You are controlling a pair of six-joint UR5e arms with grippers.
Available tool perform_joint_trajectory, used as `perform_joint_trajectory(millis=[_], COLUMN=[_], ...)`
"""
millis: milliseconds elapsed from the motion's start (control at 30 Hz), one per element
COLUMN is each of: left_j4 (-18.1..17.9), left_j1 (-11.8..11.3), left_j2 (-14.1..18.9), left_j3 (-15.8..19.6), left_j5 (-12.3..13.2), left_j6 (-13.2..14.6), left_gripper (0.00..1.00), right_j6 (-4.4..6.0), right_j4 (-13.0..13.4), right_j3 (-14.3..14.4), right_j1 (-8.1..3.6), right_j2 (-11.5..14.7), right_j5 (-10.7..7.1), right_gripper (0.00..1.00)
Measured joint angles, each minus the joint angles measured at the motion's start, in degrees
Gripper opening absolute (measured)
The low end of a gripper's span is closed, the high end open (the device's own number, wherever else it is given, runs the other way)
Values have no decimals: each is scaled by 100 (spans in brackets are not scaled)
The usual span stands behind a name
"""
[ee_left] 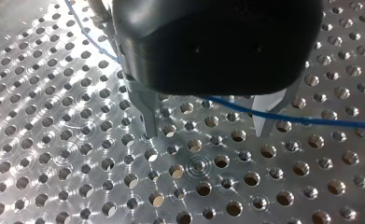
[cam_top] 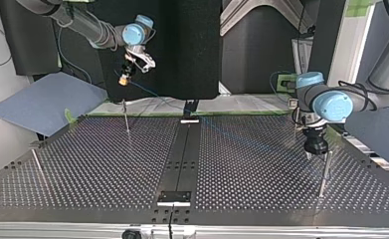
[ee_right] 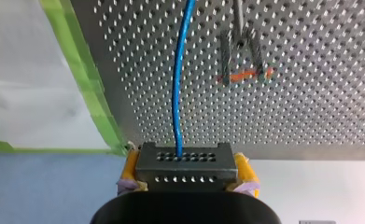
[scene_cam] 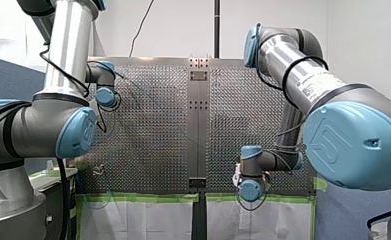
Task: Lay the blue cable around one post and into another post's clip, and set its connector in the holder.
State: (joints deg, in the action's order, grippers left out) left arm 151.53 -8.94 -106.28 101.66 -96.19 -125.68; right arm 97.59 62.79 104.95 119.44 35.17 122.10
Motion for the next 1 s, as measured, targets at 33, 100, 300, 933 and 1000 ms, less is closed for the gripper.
perform_joint_trajectory(millis=[33,100,300,933,1000], left_j4=[0,0,0,0,2], left_j1=[0,5,14,72,82], left_j2=[0,0,-1,0,0], left_j3=[0,0,1,-11,-17], left_j5=[0,0,0,0,0], left_j6=[0,0,0,9,9], left_gripper=[100,100,100,100,100], right_j6=[-7,-23,-53,388,398], right_j4=[37,127,380,104,47], right_j3=[38,128,431,594,491], right_j1=[-38,-127,-430,-1413,-1519], right_j2=[-1,-2,-4,-238,-337], right_j5=[-36,-121,-421,-1404,-1511], right_gripper=[0,0,0,0,0])
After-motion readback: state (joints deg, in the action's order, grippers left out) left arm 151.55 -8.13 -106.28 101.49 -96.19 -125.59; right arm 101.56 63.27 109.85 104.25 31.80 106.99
